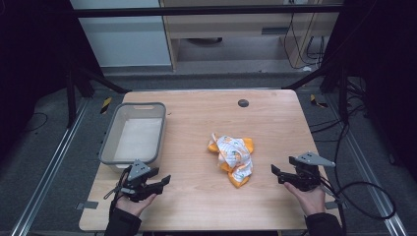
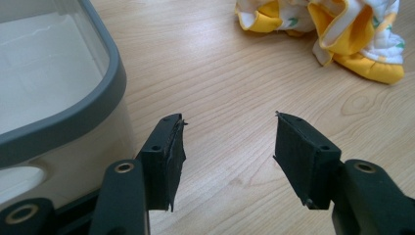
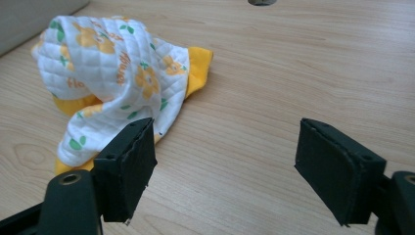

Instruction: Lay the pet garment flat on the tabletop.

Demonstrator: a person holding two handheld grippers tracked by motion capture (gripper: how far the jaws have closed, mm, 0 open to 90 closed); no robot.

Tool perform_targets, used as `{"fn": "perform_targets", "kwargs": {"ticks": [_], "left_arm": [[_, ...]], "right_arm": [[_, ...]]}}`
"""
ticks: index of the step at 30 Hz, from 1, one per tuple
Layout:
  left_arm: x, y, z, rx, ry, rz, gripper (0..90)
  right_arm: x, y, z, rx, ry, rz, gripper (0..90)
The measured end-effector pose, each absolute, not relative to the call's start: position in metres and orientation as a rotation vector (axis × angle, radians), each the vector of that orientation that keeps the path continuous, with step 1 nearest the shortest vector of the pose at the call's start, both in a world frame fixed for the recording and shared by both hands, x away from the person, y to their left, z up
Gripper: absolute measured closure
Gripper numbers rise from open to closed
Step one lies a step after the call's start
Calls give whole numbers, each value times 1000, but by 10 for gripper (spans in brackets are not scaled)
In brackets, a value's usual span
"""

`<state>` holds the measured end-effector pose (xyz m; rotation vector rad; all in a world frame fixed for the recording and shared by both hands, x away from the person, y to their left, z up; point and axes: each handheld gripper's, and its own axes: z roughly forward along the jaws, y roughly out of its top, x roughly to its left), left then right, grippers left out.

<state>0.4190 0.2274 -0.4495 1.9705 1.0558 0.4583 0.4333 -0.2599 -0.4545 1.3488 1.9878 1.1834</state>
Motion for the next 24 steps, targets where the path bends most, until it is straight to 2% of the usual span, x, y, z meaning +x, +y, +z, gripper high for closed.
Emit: {"fn": "perform_targets", "kwargs": {"ticks": [10, 17, 24], "left_arm": [[425, 215, -434, 1942, 1037, 430, 578], [437, 204, -425, 1905, 1032, 416, 616], [459, 177, -414, 1918, 1001, 435, 643]], "right_arm": [[433, -259, -439, 1323, 2006, 1256, 326], [437, -253, -431, 1311, 2023, 1268, 403], [447, -243, -424, 1309, 2060, 1263, 487]]}}
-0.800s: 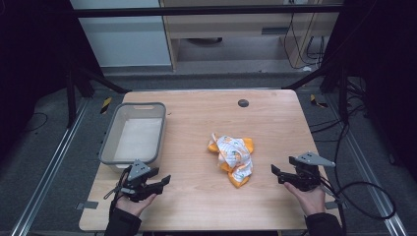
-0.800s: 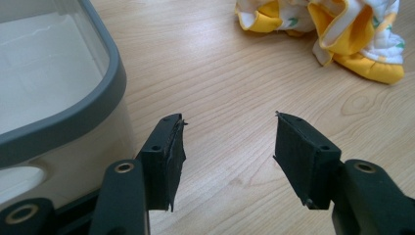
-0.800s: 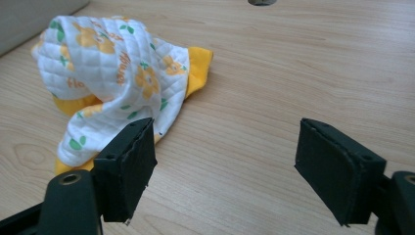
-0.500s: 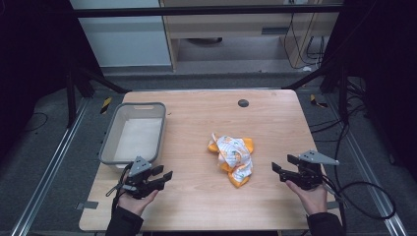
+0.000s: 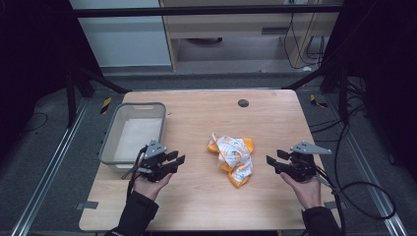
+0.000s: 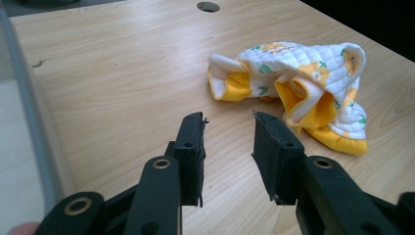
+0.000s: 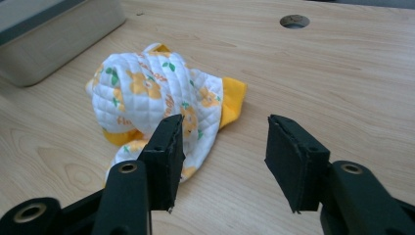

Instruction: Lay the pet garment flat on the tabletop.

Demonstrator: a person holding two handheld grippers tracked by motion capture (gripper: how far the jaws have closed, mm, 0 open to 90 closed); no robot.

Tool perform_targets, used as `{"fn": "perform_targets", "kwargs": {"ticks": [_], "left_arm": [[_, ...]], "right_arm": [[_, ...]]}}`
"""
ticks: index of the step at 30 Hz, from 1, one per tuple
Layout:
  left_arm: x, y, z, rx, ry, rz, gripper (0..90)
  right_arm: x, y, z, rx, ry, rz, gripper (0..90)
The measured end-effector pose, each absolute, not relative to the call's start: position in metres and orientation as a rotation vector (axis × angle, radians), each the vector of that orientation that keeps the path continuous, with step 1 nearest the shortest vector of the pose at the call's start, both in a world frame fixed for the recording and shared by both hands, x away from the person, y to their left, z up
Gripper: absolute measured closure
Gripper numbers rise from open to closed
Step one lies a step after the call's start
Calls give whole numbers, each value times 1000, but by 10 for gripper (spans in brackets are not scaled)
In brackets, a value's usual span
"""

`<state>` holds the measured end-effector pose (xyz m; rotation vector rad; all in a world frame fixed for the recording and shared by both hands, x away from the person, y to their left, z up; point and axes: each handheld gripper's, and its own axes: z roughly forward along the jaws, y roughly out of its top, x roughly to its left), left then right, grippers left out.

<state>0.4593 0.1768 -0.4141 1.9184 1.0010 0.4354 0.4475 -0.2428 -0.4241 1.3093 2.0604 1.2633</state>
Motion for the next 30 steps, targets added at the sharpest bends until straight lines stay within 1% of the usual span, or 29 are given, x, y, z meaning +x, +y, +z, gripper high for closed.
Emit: {"fn": "perform_targets", "kwargs": {"ticks": [6, 12, 18, 22, 26, 30], "left_arm": [[474, 160, -415, 1922, 991, 435, 664], [491, 140, -420, 1940, 997, 423, 664], [507, 124, -433, 1970, 1017, 402, 654], [516, 115, -443, 1997, 1007, 391, 646], [524, 108, -454, 2024, 1008, 373, 621], [531, 105, -462, 2031, 1012, 367, 618]], "right_arm": [[459, -231, -420, 1308, 2064, 1291, 538], [467, -218, -420, 1301, 2077, 1322, 560], [482, -202, -428, 1306, 2078, 1314, 598], [490, -199, -431, 1315, 2068, 1298, 597], [508, -198, -444, 1350, 2061, 1247, 590], [517, -198, -451, 1370, 2056, 1224, 578]]}}
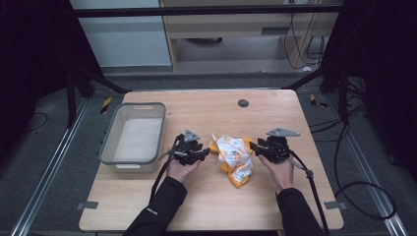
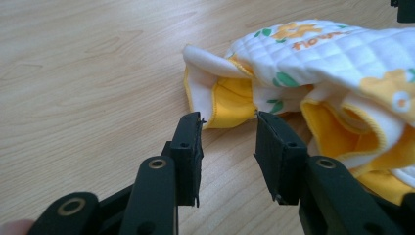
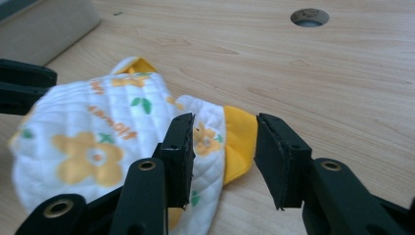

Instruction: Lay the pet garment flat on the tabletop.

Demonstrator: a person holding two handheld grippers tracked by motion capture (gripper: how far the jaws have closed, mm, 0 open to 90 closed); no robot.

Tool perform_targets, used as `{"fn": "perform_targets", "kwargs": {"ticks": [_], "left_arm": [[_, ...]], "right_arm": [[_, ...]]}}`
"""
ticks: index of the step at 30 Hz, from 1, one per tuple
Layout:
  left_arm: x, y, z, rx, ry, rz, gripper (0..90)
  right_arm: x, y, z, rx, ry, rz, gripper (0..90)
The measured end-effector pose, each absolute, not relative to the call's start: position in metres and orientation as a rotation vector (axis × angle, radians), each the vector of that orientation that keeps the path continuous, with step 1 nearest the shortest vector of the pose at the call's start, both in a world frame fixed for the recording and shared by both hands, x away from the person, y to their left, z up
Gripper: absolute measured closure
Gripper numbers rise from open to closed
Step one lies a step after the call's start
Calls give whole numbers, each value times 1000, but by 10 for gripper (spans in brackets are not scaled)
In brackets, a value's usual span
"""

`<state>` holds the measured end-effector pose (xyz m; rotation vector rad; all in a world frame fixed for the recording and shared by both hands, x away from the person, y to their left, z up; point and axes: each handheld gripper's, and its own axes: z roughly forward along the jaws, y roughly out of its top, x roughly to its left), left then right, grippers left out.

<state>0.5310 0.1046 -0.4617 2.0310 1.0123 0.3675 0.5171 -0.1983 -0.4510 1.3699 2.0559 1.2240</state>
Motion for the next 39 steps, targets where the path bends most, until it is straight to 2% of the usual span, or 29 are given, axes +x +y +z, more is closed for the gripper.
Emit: {"fn": "perform_targets", "kwargs": {"ticks": [5, 12, 18, 23, 29, 39], "left_arm": [[538, 98, -469, 2027, 1017, 340, 606], [551, 91, -479, 2078, 1020, 370, 604], [558, 85, -475, 2077, 1015, 346, 631], [562, 83, -478, 2093, 1027, 339, 689], [566, 80, -488, 2145, 1037, 338, 765], [567, 81, -494, 2137, 1044, 328, 874]], "right_arm": [[532, -204, -462, 1420, 2027, 1214, 564], [540, -197, -476, 1421, 2062, 1188, 548], [545, -195, -486, 1423, 2100, 1148, 558], [548, -193, -491, 1423, 2129, 1138, 604], [549, -192, -495, 1411, 2157, 1093, 699], [550, -189, -500, 1388, 2198, 1020, 856]]}}
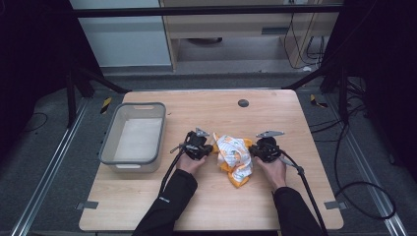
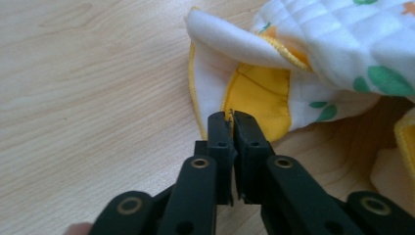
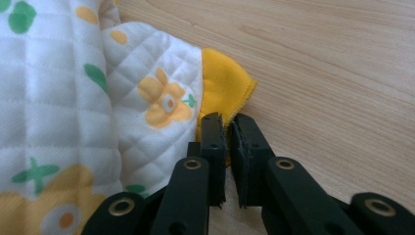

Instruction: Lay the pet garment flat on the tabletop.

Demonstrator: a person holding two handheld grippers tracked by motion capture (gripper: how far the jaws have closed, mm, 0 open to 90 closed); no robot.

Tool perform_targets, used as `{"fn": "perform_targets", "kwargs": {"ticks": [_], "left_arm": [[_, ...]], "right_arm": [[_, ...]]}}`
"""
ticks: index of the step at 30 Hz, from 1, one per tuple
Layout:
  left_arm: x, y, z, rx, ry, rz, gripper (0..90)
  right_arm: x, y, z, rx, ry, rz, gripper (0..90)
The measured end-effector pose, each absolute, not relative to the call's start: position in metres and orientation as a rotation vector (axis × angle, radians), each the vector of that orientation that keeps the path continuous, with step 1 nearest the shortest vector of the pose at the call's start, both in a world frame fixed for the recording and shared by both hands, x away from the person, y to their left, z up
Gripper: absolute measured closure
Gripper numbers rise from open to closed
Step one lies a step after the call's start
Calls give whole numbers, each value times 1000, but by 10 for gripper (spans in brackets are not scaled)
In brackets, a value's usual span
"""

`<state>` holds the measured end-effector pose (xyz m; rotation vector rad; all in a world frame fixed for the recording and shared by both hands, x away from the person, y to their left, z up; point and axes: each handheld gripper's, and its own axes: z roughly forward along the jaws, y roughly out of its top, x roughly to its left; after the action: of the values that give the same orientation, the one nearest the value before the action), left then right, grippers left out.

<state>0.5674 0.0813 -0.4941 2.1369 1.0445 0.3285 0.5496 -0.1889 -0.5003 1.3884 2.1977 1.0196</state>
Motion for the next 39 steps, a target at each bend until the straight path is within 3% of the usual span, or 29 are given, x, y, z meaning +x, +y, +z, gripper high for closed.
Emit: {"fn": "perform_targets", "kwargs": {"ticks": [19, 39], "left_arm": [[562, 92, -490, 2116, 1005, 353, 900], [538, 126, -424, 2033, 931, 522, 900]], "right_arm": [[544, -191, -487, 1345, 2128, 1092, 900], [526, -194, -442, 1196, 2016, 1239, 900]]}}
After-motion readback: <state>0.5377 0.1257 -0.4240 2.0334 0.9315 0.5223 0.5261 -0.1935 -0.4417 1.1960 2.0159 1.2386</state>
